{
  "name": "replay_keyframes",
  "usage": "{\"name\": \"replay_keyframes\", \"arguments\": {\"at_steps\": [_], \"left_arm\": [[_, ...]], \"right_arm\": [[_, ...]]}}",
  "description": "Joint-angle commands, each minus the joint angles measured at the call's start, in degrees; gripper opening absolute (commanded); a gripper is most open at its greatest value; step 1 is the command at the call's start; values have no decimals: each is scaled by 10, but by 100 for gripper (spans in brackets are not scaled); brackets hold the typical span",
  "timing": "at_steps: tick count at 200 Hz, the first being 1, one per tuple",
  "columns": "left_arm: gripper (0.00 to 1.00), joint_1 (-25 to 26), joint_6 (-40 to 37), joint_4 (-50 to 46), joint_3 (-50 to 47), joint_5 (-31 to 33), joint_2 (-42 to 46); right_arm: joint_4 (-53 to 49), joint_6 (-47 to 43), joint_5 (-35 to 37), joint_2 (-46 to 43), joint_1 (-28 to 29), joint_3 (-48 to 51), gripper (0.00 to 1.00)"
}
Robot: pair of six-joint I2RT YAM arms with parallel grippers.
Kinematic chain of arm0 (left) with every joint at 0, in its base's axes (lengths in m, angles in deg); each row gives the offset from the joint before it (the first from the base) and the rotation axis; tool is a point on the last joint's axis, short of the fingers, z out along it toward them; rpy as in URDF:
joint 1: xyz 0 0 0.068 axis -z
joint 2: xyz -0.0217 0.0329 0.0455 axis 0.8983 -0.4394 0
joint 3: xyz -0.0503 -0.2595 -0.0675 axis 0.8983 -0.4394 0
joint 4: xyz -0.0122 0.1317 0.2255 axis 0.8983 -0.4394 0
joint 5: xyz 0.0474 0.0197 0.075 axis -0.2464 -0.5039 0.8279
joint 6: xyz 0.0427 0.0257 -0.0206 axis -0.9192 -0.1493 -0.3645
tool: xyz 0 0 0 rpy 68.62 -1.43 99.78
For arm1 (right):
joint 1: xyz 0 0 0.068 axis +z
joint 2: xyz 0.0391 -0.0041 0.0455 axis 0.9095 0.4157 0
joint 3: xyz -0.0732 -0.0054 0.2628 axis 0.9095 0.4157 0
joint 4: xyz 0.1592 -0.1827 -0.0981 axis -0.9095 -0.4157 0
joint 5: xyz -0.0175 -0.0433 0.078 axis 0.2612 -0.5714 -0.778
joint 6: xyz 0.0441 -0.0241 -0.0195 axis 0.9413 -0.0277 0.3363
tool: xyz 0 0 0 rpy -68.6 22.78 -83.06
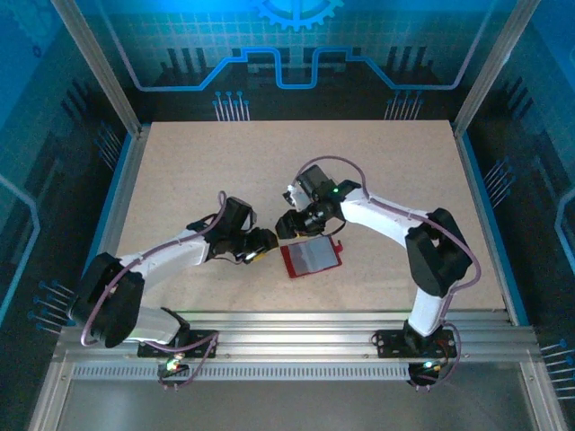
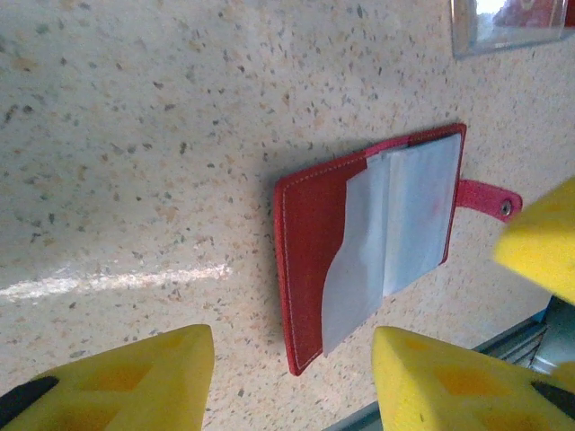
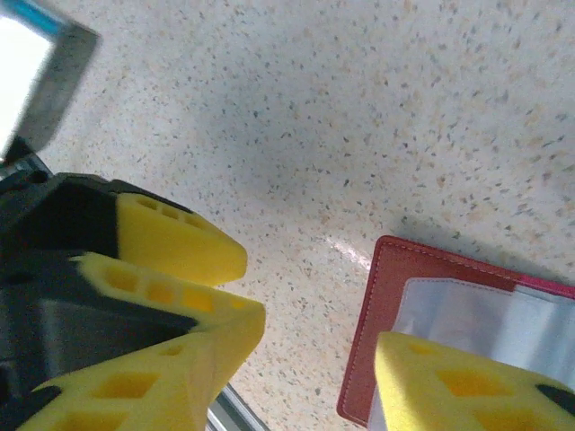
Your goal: Put the credit cards into the card holder
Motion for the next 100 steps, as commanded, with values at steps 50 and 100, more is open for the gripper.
{"name": "replay_keyframes", "arguments": {"at_steps": [50,100], "left_arm": [[54,70,-34,-9,60,9,-71],[50,79,-43,-30,84,47,-113]], "right_arm": [[-145,-82,196,-45,-55,-56,26],[-205,-141,292,39,-50,-152,29]]}}
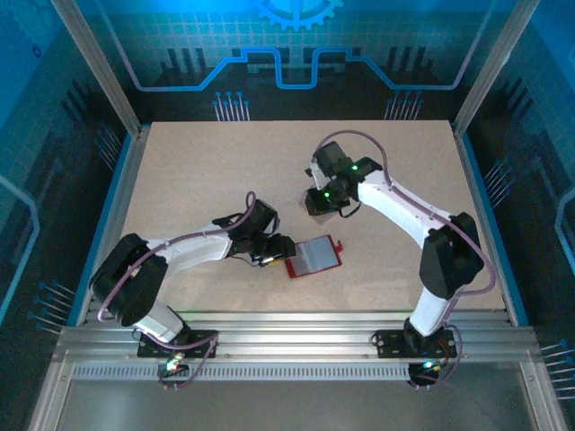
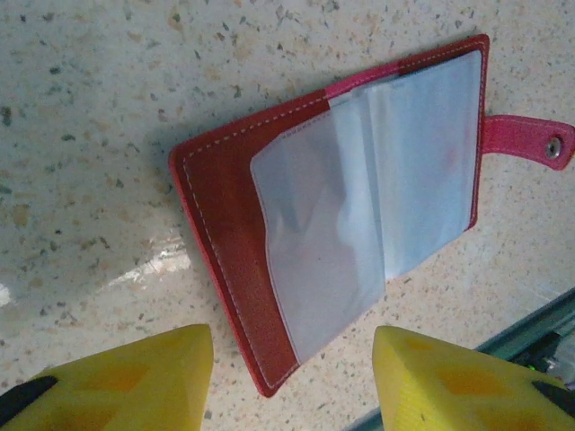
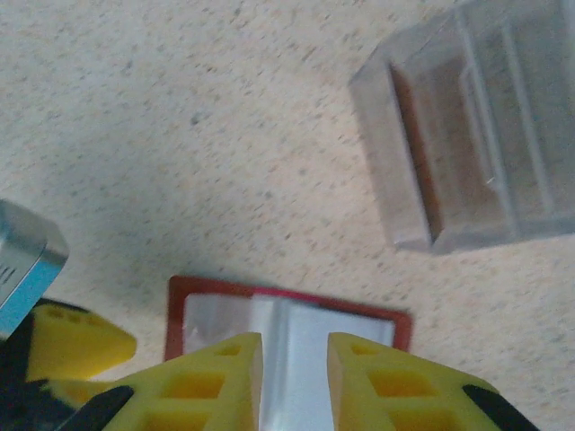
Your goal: Put the credit cards into the card holder
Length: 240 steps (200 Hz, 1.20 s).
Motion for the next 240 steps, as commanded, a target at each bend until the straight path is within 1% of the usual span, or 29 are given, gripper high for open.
{"name": "replay_keyframes", "arguments": {"at_steps": [1,21,40,67,146,199,240], "left_arm": [[50,3,-15,-23,16,27,-12],[48,4,-17,-26,9,33,-19],[47,4,-18,-21,2,35,-26],[47,4,-17,-11,-5,34,-35],[47,7,-12,4,-6,30,-57],[47,6,-8,12,-11,26,-59],[46,7,-4,19,-15,23,-61]], "right_arm": [[-57,-44,72,45,6,-38,29],[-69,-59,101,79,13,-73,36],[-78,-75,119,109,21,-104,38],[-86,-89,143,140,31,-139,34],[-122,-117,187,226,35,-226,32],[-130,-124,209,258,34,-243,32],[-130,-128,205,269,34,-248,31]]}}
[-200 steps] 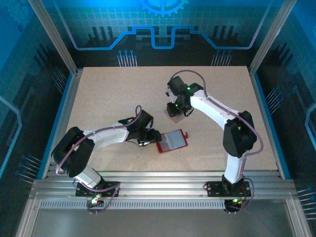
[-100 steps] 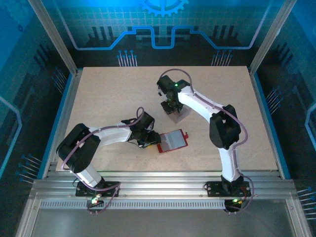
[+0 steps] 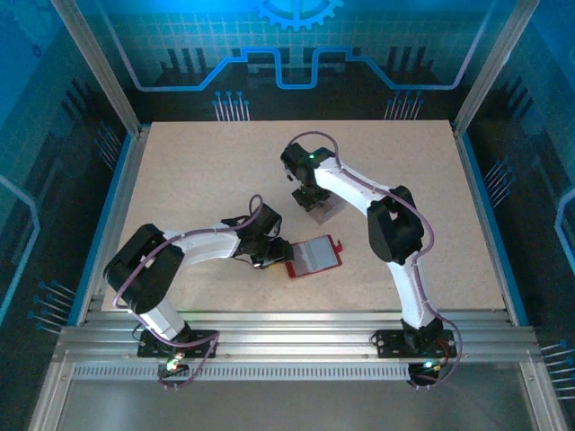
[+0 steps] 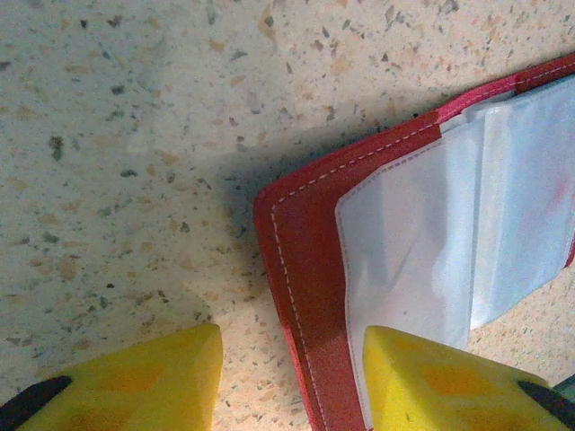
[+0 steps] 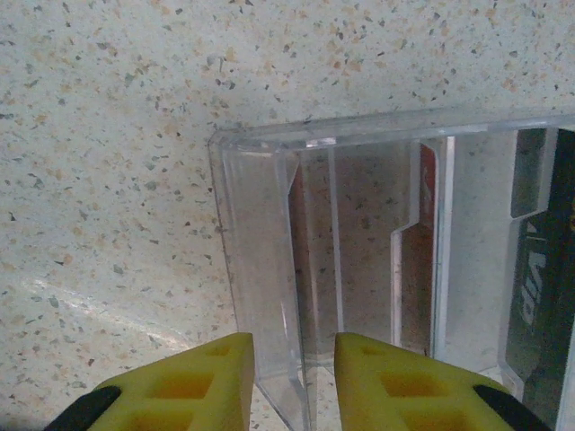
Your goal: Put the credit cards into the card holder
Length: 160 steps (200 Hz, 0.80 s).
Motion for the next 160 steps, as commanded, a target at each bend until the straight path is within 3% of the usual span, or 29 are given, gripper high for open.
{"name": "replay_keyframes", "arguments": {"at_steps": [1,103,160], "left_arm": [[46,3,2,7,-11,-4,-8],[46,3,8,14,-12,-6,-10],[46,4,7,17,-12,-8,-17]], "right_arm": [[-18,-9,5,14,3,-19,31],[-26,-8,20,29,9,-27,15],[-41,-10,40,28,14,-51,12]]}}
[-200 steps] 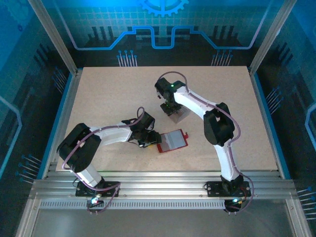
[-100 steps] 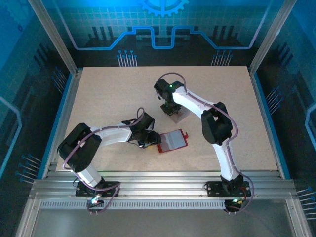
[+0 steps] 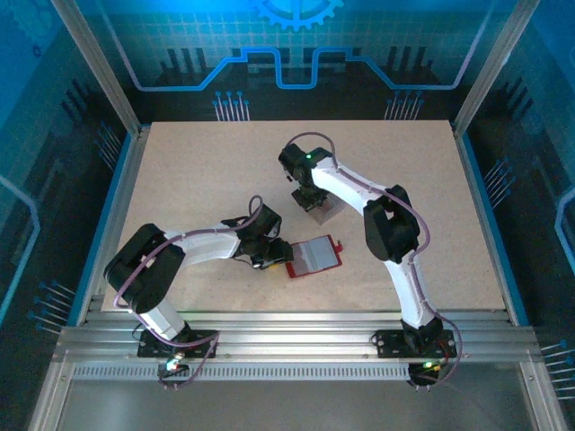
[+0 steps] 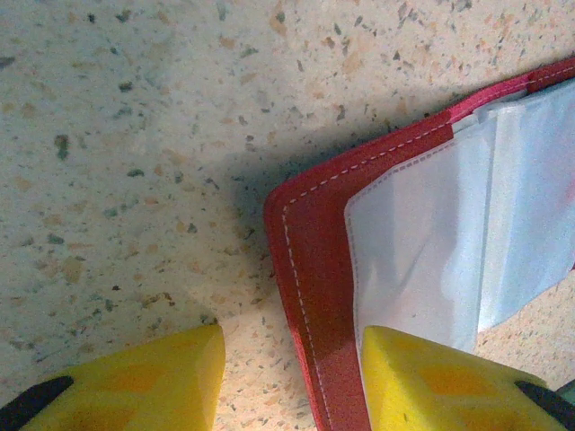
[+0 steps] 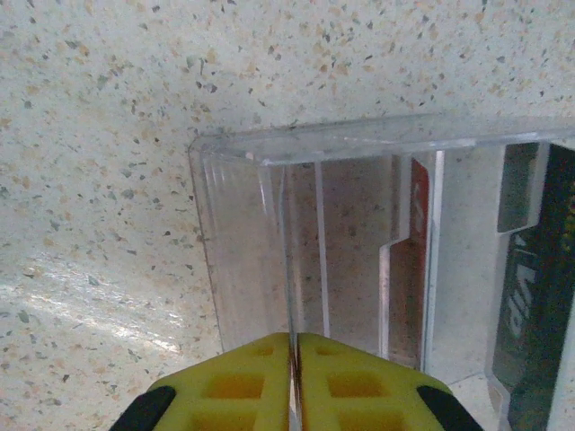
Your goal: Put the credit cards into the card holder
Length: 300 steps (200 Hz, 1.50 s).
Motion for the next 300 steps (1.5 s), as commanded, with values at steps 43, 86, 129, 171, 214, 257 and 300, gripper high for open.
{"name": "replay_keyframes", "arguments": {"at_steps": [43,86,129,171,214,257,300], "left_arm": [[46,4,6,18,-9,-11,-22],[46,4,7,18,-7,-13,-24],[46,4,0,11,0,-11,-23],[47,0,-18,-11,16,-14,-9],[50,-2,-26,-27,23,-19,13],[45,-1,-35,-46,38,-12,9],[39,4,-47,-78,72,10,-14]], "right_arm": [[-35,-8,16,8,10,-40,7],[-43,-9,15,0,13,-46,0],[-58,-4,6,-27,20,-49,0],[-67,1,4,-64,32,-51,0],[-69,17,-8,-124,36,-39,0],[-18,47,-66,-225,37,71,0],[48,79,-143,-330,34,207,0]]}}
